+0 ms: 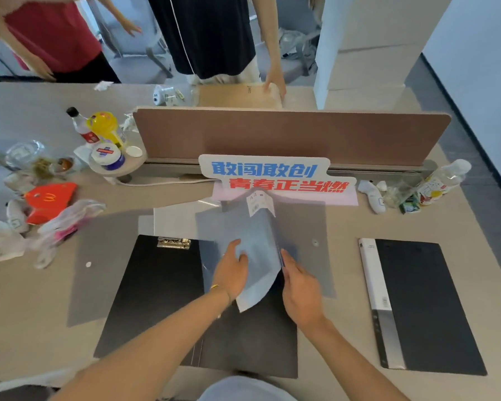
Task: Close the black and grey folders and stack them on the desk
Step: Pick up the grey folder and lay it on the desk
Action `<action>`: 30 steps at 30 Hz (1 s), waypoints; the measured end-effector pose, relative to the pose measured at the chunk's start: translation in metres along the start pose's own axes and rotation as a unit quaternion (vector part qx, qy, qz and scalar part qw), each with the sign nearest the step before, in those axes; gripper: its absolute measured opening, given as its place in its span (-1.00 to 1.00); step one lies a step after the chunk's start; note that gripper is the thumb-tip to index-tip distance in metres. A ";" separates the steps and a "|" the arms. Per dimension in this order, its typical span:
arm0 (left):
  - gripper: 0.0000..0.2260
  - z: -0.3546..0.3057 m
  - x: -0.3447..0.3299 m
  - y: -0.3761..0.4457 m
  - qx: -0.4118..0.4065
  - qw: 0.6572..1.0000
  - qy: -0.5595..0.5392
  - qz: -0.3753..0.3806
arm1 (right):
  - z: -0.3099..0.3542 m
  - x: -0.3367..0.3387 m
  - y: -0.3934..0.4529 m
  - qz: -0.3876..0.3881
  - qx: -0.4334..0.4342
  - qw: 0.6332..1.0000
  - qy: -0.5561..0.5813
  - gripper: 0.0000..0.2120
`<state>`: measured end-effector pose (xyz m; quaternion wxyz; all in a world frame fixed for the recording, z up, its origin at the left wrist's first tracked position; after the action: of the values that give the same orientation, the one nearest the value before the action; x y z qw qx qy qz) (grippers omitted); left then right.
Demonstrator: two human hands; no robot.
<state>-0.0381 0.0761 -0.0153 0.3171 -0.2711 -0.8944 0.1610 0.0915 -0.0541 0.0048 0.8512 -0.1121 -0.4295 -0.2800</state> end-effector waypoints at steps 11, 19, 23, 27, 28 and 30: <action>-0.37 -0.065 0.046 0.024 0.021 0.970 -0.242 0.013 | 0.089 0.026 0.012 -0.039 0.117 0.992 0.018 -0.49; -0.64 -0.062 0.101 0.012 -0.010 0.986 -0.153 -0.062 | 0.131 -0.003 0.004 0.064 0.222 0.973 0.018 -0.49; -0.60 -0.048 0.120 -0.005 -0.021 0.987 -0.141 -0.074 | 0.125 -0.014 0.013 0.109 0.180 0.974 0.083 -0.54; -0.59 -0.043 0.132 -0.029 -0.053 0.982 -0.169 -0.061 | 0.092 -0.028 0.042 0.093 0.018 0.977 0.189 -0.63; -0.57 -0.041 0.135 -0.034 -0.058 0.981 -0.179 -0.053 | 0.081 -0.035 0.048 0.103 -0.034 0.971 0.214 -0.60; -0.54 -0.038 0.139 -0.043 -0.063 0.976 -0.204 -0.036 | 0.064 -0.048 0.055 0.130 -0.129 0.944 0.274 -0.52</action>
<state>-0.1207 0.1277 0.1000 0.1155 -0.2196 -0.9579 0.1445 0.0574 0.0363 0.0076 0.9432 -0.1946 -0.1218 -0.2401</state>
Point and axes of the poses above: each hand's wrist, its own y-axis towards the middle knuckle, its own x-axis out of the back of the hand, z = x × y, the point moved 9 cm from there along y, towards the middle knuckle
